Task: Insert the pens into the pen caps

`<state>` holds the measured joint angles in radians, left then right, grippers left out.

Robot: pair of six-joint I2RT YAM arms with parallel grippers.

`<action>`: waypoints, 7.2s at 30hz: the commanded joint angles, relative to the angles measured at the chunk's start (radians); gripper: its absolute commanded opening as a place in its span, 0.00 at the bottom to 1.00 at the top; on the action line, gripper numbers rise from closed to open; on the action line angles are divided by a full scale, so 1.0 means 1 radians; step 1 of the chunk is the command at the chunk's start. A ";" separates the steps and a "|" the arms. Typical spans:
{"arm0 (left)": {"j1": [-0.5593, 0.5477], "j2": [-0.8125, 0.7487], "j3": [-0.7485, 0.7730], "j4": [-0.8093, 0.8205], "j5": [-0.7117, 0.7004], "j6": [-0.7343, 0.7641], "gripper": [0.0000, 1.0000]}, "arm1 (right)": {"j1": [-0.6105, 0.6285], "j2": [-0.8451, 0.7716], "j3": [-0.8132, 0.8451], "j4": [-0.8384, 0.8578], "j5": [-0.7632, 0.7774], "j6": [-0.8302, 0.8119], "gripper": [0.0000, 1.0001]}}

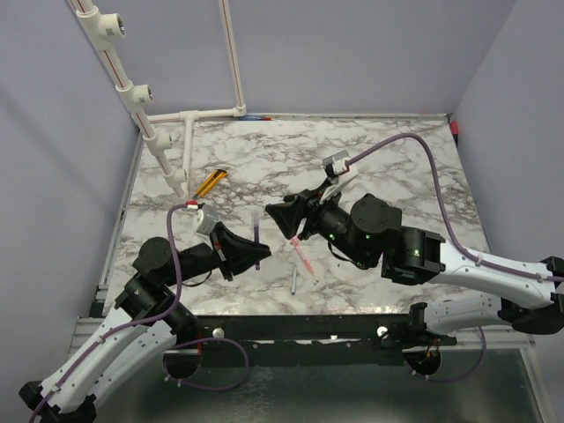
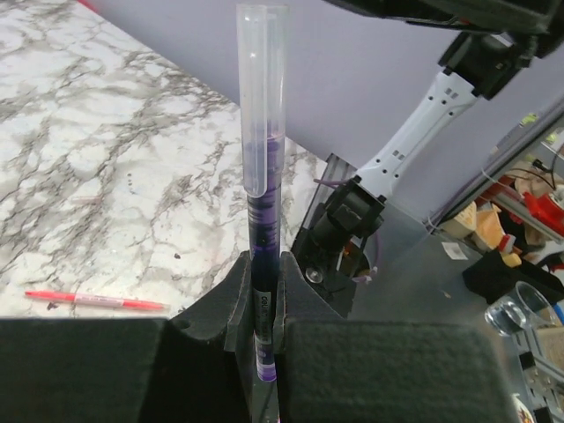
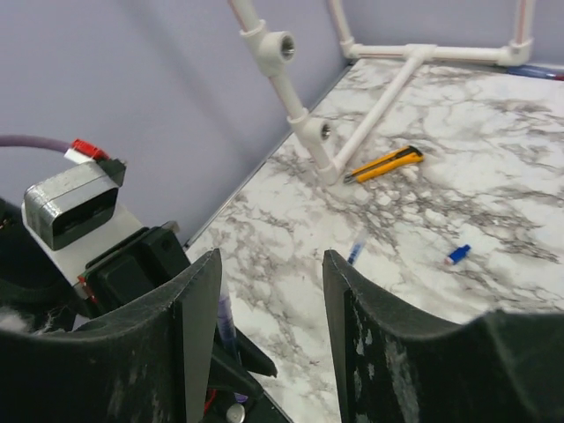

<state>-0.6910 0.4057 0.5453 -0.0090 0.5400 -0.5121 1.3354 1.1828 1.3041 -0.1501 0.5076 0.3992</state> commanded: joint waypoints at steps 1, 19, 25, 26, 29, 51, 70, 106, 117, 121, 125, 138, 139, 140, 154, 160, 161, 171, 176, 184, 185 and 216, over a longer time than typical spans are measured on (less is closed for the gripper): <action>0.003 0.010 -0.004 -0.089 -0.142 -0.005 0.00 | 0.000 -0.043 0.012 -0.110 0.204 0.005 0.54; 0.004 0.446 0.121 -0.334 -0.622 -0.116 0.00 | 0.001 -0.146 -0.183 -0.490 0.354 0.346 0.64; 0.004 0.594 0.159 -0.378 -0.717 -0.101 0.00 | -0.005 -0.115 -0.217 -0.568 0.295 0.399 0.65; 0.004 0.616 0.164 -0.389 -0.736 -0.100 0.00 | -0.007 -0.106 -0.217 -0.582 0.284 0.404 0.65; 0.004 0.666 0.171 -0.411 -0.789 -0.095 0.00 | -0.014 -0.081 -0.221 -0.611 0.256 0.409 0.66; 0.010 0.947 0.144 -0.403 -0.911 -0.091 0.01 | -0.029 -0.008 -0.298 -0.597 0.070 0.399 0.71; 0.012 1.023 0.158 -0.404 -0.974 -0.101 0.41 | -0.038 0.019 -0.285 -0.625 0.052 0.371 0.73; 0.012 0.359 0.174 -0.446 -0.643 0.085 0.56 | -0.367 0.474 -0.130 -0.384 -0.340 0.037 0.56; 0.012 0.267 0.130 -0.408 -0.655 0.078 0.61 | -0.428 0.638 -0.047 -0.372 -0.353 0.022 0.50; 0.013 0.264 0.126 -0.405 -0.654 0.078 0.61 | -0.433 0.680 -0.034 -0.363 -0.363 0.023 0.46; 0.012 0.268 0.125 -0.403 -0.654 0.079 0.61 | -0.438 0.719 -0.015 -0.362 -0.373 0.020 0.39; 0.012 0.273 0.124 -0.402 -0.652 0.080 0.61 | -0.440 0.774 -0.003 -0.389 -0.340 0.013 0.26; 0.012 0.274 0.125 -0.402 -0.651 0.080 0.61 | -0.440 0.774 -0.008 -0.388 -0.340 0.014 0.24; 0.012 0.275 0.124 -0.402 -0.650 0.080 0.61 | -0.440 0.773 -0.012 -0.387 -0.338 0.015 0.22; 0.013 0.268 0.121 -0.389 -0.623 0.078 0.67 | -0.440 0.738 -0.031 -0.388 -0.285 -0.016 0.00; 0.012 0.253 0.109 -0.351 -0.563 0.077 0.71 | -0.440 0.654 -0.045 -0.396 -0.262 -0.023 0.01; 0.012 0.250 0.108 -0.344 -0.552 0.075 0.71 | -0.440 0.634 -0.054 -0.394 -0.265 -0.022 0.01; 0.013 0.226 0.074 -0.230 -0.350 0.011 0.71 | -0.440 0.393 -0.149 -0.360 -0.347 0.037 0.00; 0.013 0.232 0.053 -0.138 -0.200 -0.033 0.71 | -0.440 0.251 -0.199 -0.291 -0.435 0.065 0.00; 0.013 0.265 0.026 -0.023 -0.039 -0.093 0.70 | -0.440 0.061 -0.248 -0.146 -0.571 0.132 0.01; 0.012 0.265 0.023 -0.010 -0.028 -0.101 0.70 | -0.440 0.043 -0.258 -0.121 -0.583 0.141 0.01; 0.012 0.271 -0.008 0.394 0.073 -0.360 0.57 | -0.425 -0.088 -0.429 0.539 -0.875 0.375 0.01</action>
<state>-0.6807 0.6811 0.5156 0.3275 0.5980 -0.8490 0.9031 1.0935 0.8814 0.3389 -0.3454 0.7712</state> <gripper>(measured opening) 0.590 0.026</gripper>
